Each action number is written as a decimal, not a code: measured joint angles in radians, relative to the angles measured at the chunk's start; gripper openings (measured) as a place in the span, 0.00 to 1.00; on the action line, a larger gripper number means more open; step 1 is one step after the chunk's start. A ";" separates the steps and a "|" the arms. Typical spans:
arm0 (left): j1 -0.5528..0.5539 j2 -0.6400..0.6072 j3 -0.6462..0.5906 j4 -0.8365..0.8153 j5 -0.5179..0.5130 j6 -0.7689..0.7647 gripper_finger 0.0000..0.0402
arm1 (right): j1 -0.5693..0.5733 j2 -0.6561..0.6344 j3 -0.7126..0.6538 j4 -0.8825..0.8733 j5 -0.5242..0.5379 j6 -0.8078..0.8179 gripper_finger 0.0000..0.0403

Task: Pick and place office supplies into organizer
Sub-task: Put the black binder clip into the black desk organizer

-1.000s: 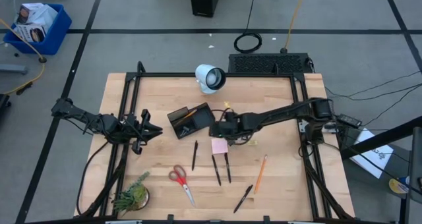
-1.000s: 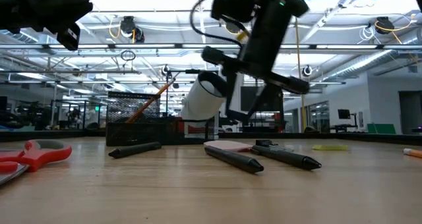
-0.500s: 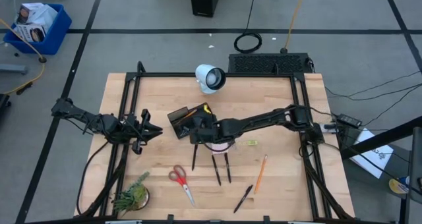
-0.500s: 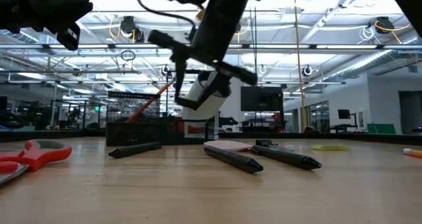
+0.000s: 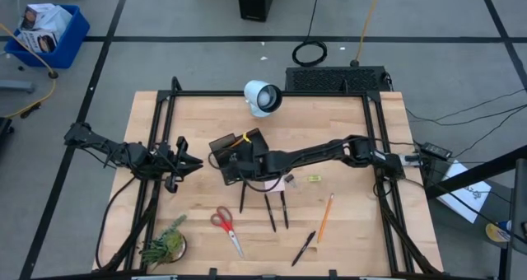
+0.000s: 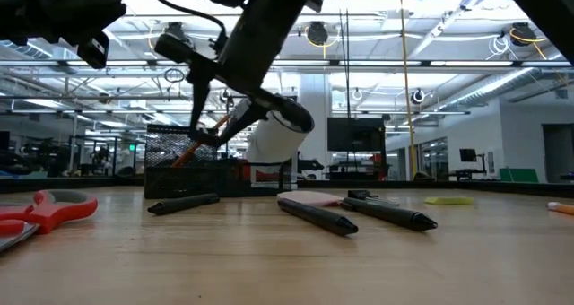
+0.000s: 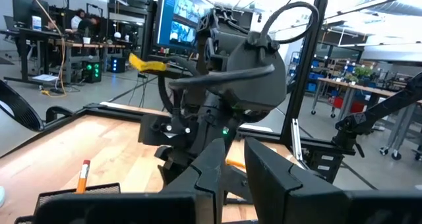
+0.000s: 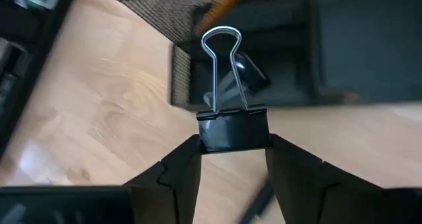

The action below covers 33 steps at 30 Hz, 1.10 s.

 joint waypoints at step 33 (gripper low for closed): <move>0.000 0.000 0.000 -0.001 0.000 0.000 0.16 | 0.041 -0.002 0.001 -0.215 0.119 0.200 0.65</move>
